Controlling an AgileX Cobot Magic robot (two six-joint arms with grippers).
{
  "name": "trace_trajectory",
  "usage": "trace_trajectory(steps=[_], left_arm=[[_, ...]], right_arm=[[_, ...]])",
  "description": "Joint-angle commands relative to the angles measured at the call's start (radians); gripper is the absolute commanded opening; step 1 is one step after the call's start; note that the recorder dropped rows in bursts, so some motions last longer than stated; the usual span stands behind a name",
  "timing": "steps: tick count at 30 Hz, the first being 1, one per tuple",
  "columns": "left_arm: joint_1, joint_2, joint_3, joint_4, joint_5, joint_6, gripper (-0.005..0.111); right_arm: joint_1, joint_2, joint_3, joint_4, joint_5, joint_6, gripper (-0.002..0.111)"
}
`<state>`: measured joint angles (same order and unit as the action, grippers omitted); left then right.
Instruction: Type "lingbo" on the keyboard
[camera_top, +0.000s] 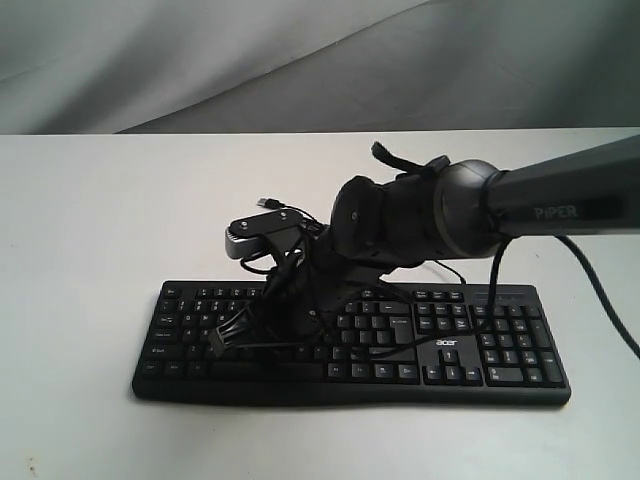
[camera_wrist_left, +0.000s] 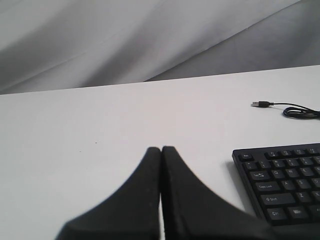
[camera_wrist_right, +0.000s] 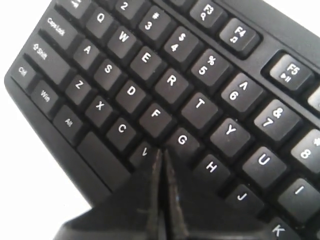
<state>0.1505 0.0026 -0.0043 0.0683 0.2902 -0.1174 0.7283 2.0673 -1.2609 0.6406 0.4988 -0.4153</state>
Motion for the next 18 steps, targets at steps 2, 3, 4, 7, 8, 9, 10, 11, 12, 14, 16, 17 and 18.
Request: trace_trajectory(steps=[2, 3, 4, 7, 8, 9, 10, 11, 12, 14, 16, 17, 18], left_arm=[[0.002, -0.003, 0.004, -0.008, -0.005, -0.004, 0.001], [0.002, -0.003, 0.004, -0.008, -0.005, -0.004, 0.001], [0.002, -0.003, 0.004, -0.008, -0.005, -0.004, 0.001], [0.002, -0.003, 0.004, -0.008, -0.005, -0.004, 0.001], [0.002, -0.003, 0.004, -0.008, -0.005, -0.004, 0.001], [0.002, -0.003, 0.004, -0.008, -0.005, -0.004, 0.001], [0.002, -0.003, 0.004, -0.008, -0.005, -0.004, 0.001], [0.002, -0.003, 0.004, -0.008, -0.005, -0.004, 0.001], [0.002, -0.003, 0.004, -0.008, -0.005, -0.004, 0.001], [0.002, -0.003, 0.004, -0.008, -0.005, -0.004, 0.001], [0.002, -0.003, 0.004, -0.008, -0.005, -0.004, 0.001], [0.002, -0.003, 0.004, -0.008, -0.005, -0.004, 0.001], [0.002, -0.003, 0.004, -0.008, -0.005, -0.004, 0.001]], right_arm=[[-0.001, -0.077, 0.003, -0.032, -0.024, 0.001, 0.0], [-0.005, -0.088, 0.003, -0.032, -0.024, 0.001, 0.0], [-0.01, -0.099, 0.003, -0.032, -0.024, 0.003, 0.0], [-0.032, -0.121, 0.003, -0.032, -0.024, 0.009, 0.0], [-0.041, -0.123, 0.003, -0.032, -0.022, 0.009, 0.0], [-0.048, -0.123, 0.003, -0.032, -0.017, 0.014, 0.0], [-0.059, -0.123, 0.008, -0.032, -0.017, 0.021, 0.0], [-0.072, -0.123, 0.018, -0.032, -0.02, 0.027, 0.0], [-0.081, -0.123, 0.026, -0.032, -0.024, 0.031, 0.0], [-0.102, -0.123, 0.044, -0.032, -0.033, 0.033, 0.0], [-0.122, -0.123, 0.066, -0.032, -0.043, 0.035, 0.0], [-0.128, -0.123, 0.073, -0.031, -0.043, 0.039, 0.0], [-0.136, -0.121, 0.079, -0.031, -0.044, 0.043, 0.0]])
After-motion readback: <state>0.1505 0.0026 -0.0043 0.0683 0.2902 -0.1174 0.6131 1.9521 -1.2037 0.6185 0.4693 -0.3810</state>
